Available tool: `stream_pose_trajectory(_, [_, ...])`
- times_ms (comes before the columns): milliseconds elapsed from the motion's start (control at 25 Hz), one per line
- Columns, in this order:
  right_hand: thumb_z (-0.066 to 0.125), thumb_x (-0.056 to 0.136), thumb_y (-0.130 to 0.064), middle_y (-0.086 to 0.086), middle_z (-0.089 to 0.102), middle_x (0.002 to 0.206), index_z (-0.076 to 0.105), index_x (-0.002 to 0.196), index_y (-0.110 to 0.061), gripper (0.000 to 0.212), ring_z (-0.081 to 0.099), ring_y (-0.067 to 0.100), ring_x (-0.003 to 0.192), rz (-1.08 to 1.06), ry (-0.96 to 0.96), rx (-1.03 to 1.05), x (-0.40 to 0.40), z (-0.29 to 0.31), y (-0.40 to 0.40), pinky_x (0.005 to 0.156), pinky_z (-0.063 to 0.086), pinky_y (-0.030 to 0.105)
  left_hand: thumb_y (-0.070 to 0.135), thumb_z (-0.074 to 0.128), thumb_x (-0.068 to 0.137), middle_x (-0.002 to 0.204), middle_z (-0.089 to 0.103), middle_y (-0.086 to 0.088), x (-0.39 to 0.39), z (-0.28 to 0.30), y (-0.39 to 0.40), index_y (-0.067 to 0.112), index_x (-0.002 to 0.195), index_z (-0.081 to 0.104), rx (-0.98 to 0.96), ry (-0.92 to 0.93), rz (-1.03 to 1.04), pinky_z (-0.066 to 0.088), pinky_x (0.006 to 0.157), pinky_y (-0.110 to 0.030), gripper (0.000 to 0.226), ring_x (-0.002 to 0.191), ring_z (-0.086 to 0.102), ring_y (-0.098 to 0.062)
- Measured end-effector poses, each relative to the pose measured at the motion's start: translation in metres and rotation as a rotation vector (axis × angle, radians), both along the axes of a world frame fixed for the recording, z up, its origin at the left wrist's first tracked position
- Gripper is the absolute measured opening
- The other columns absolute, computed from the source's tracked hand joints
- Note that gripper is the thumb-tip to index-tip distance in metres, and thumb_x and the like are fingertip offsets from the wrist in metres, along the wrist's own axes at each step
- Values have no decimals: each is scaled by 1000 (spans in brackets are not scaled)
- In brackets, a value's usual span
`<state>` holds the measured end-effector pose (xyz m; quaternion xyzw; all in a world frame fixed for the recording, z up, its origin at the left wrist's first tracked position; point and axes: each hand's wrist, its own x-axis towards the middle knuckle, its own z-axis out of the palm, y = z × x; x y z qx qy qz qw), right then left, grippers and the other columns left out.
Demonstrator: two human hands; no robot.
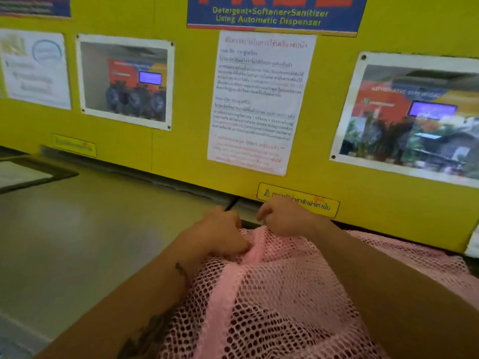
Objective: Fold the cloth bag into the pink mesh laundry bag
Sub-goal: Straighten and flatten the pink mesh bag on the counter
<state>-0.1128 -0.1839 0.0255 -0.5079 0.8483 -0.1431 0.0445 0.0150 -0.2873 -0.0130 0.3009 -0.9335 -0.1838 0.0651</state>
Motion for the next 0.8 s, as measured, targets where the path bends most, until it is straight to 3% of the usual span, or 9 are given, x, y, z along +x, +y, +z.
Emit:
stream_pose_trajectory(80, [53,87,-13,2,71,116,76,108,-16,31,63,20,104,19,-57,85,-3,2,-4,90,52,33,60,61,63,128,51,-11,5,2,-3,27,125,56,3,-40,-15,42,103,-42,70,121,47,-29])
stream_pose_trajectory(160, [58,79,-24,8,71,110,72,111,-9,38,65,28,97,37,-72,218,-2,11,0,86,55,41,46,64,71,118,61,-11,10,4,-1,20,111,65,-41,0,-38,49,92,-37,48,109,57,-28])
stream_pose_trajectory(280, [63,75,-23,5,65,87,69,101,-1,34,58,23,75,103,-44,350,-1,22,10,63,45,35,24,60,78,91,56,-3,12,12,-4,21,79,56,-127,328,-52,47,76,-37,6,95,57,-28])
stream_pose_trajectory(360, [61,81,-17,1,62,84,62,80,-13,4,58,21,78,48,134,102,3,28,14,58,42,30,18,52,78,88,47,0,9,15,-6,20,80,50,-239,598,-143,44,73,-43,4,90,50,-29])
stream_pose_trajectory(440, [60,81,-22,0,58,90,51,80,-22,9,57,23,84,-55,397,-228,5,33,18,60,41,32,17,46,73,95,51,0,8,19,-5,20,81,52,-359,768,-255,44,73,-46,10,92,47,-28])
stream_pose_trajectory(560, [65,75,-32,-3,60,94,58,91,-26,18,58,21,87,6,273,133,-4,37,29,69,49,35,39,57,76,130,48,2,10,12,-7,34,78,57,-308,419,-225,34,101,-51,6,125,35,-26])
stream_pose_trajectory(640, [63,73,-36,-7,63,84,62,81,-27,11,60,19,82,9,133,308,-10,34,35,63,44,31,58,48,74,127,54,4,8,4,-10,33,74,63,-155,215,-197,34,105,-51,29,126,40,-22])
stream_pose_trajectory(720, [55,78,-29,-4,65,90,69,90,-22,20,62,23,88,-39,131,144,-16,29,34,65,43,30,52,47,78,103,62,3,4,3,-9,29,71,64,-114,323,-136,46,92,-48,29,103,56,-22])
stream_pose_trajectory(800, [50,86,-21,-2,63,100,69,106,-15,28,59,24,95,-81,110,9,-19,23,24,71,44,31,40,55,78,105,57,1,3,2,-10,35,87,61,-158,324,-71,49,89,-47,12,101,56,-24])
